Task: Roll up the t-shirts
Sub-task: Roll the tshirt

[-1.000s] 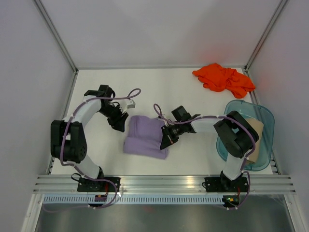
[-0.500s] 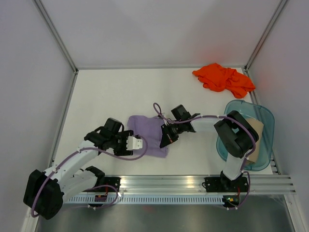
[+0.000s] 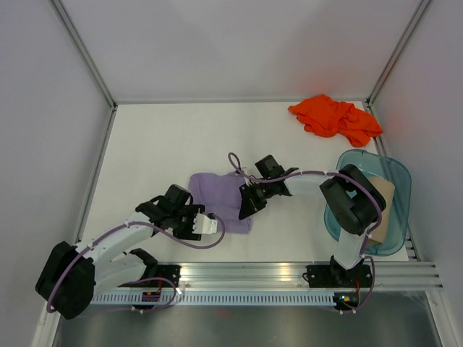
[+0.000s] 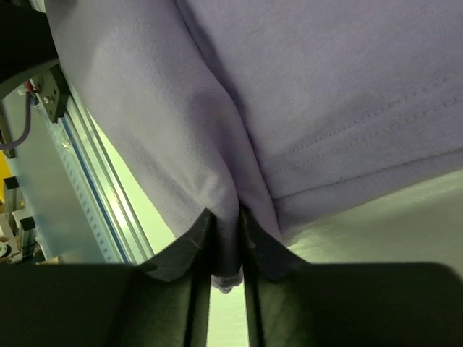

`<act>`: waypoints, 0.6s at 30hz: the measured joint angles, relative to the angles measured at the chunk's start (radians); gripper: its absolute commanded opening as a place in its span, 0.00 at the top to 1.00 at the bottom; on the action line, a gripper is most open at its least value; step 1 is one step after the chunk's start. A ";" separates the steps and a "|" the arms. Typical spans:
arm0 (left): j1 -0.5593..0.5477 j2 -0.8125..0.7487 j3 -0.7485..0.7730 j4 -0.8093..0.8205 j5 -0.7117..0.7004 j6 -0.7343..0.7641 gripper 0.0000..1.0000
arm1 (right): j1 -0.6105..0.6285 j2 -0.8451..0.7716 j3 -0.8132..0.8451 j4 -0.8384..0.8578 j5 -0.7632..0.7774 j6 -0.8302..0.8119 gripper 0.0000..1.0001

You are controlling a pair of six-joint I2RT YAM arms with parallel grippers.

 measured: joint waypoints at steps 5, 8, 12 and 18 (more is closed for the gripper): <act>-0.002 0.088 0.018 0.036 -0.006 -0.005 0.39 | 0.000 -0.016 0.041 -0.051 0.067 -0.043 0.57; -0.002 0.116 0.028 0.061 -0.011 -0.013 0.51 | -0.001 -0.078 0.049 -0.085 0.156 -0.091 0.53; -0.002 0.127 0.030 0.095 -0.027 -0.023 0.70 | -0.001 -0.222 0.038 -0.108 0.280 -0.162 0.40; 0.005 0.135 0.042 0.099 -0.035 -0.056 0.77 | 0.072 -0.529 -0.146 -0.018 0.452 -0.346 0.37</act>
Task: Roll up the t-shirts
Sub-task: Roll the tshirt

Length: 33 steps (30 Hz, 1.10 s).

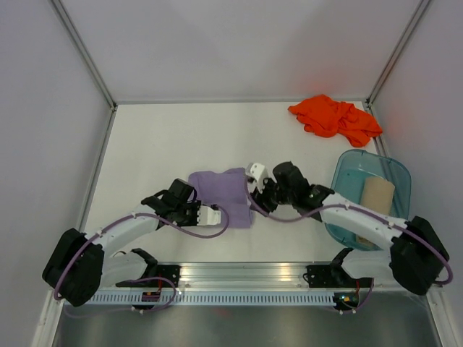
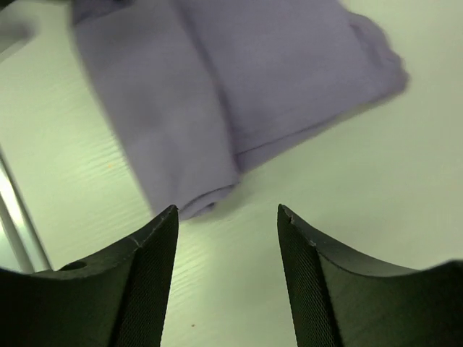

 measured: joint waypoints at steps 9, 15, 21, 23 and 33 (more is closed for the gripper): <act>0.077 0.051 0.077 -0.096 0.082 -0.046 0.79 | 0.343 -0.127 -0.252 0.201 0.212 -0.230 0.30; 0.111 0.084 0.108 -0.128 0.119 -0.050 0.79 | 0.420 0.024 -0.252 0.333 0.342 -0.299 0.30; 0.134 0.090 0.117 -0.146 0.142 -0.050 0.79 | 0.428 0.151 -0.249 0.389 0.416 -0.338 0.34; 0.141 0.091 0.119 -0.151 0.149 -0.050 0.79 | 0.428 0.192 -0.222 0.397 0.439 -0.341 0.52; 0.231 0.127 0.215 -0.331 0.257 -0.031 0.81 | 0.369 0.219 -0.097 0.245 0.319 -0.256 1.00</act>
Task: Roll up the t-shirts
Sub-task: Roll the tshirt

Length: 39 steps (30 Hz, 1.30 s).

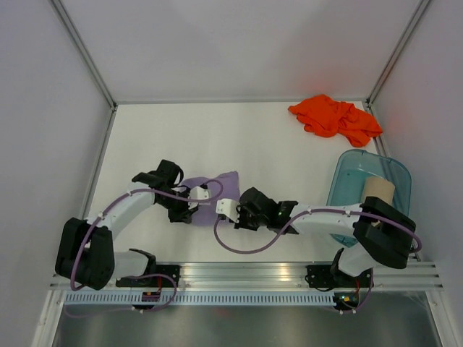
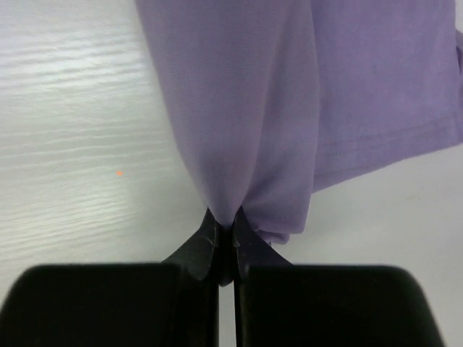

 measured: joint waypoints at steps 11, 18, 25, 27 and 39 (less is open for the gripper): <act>0.070 0.127 0.127 -0.459 0.169 0.152 0.65 | -0.160 0.048 0.280 -0.501 -0.683 0.010 1.00; 0.172 0.272 0.228 -0.494 0.188 0.158 0.39 | -0.254 0.228 0.314 -0.535 -0.839 0.044 1.00; 0.183 0.281 0.279 -0.453 0.246 0.072 0.35 | -0.311 0.298 0.367 -0.530 -0.864 0.082 0.99; 0.183 0.281 0.279 -0.420 0.259 0.007 0.49 | -0.310 0.310 0.377 -0.527 -0.865 0.087 0.95; 0.219 0.342 0.251 -0.263 0.210 -0.176 0.98 | -0.355 0.330 0.393 -0.435 -0.861 0.186 0.57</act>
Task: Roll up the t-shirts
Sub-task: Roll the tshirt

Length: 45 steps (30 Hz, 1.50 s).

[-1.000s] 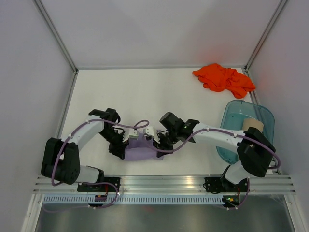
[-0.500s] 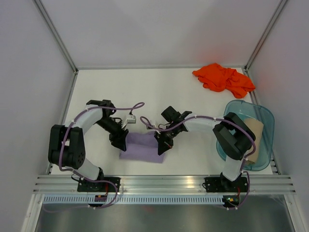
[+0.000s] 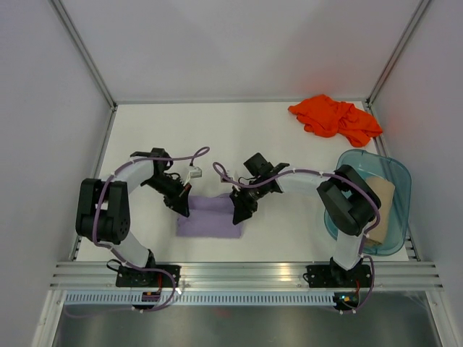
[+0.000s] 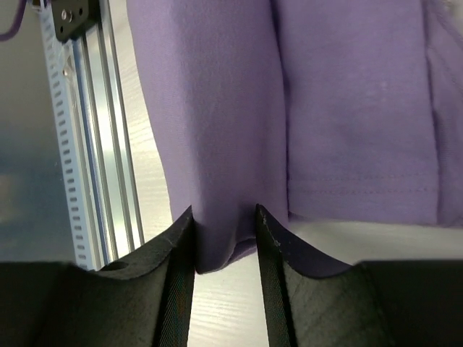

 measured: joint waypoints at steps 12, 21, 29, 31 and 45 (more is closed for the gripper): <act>0.058 0.090 0.000 0.103 -0.060 -0.126 0.98 | -0.030 0.045 -0.075 0.258 0.008 0.303 1.00; 0.080 0.093 0.018 0.138 -0.098 -0.149 0.62 | -0.066 0.092 -0.045 0.277 0.011 0.407 1.00; 0.089 -0.053 0.142 0.148 -0.130 -0.093 0.41 | -0.079 0.118 0.030 0.183 0.042 0.417 1.00; 0.089 -0.114 0.154 0.170 -0.132 -0.061 0.31 | -0.080 0.122 0.031 0.182 0.042 0.433 1.00; -0.307 -0.731 -0.406 0.360 -0.384 0.212 0.16 | -0.085 0.160 0.058 0.176 0.016 0.485 0.99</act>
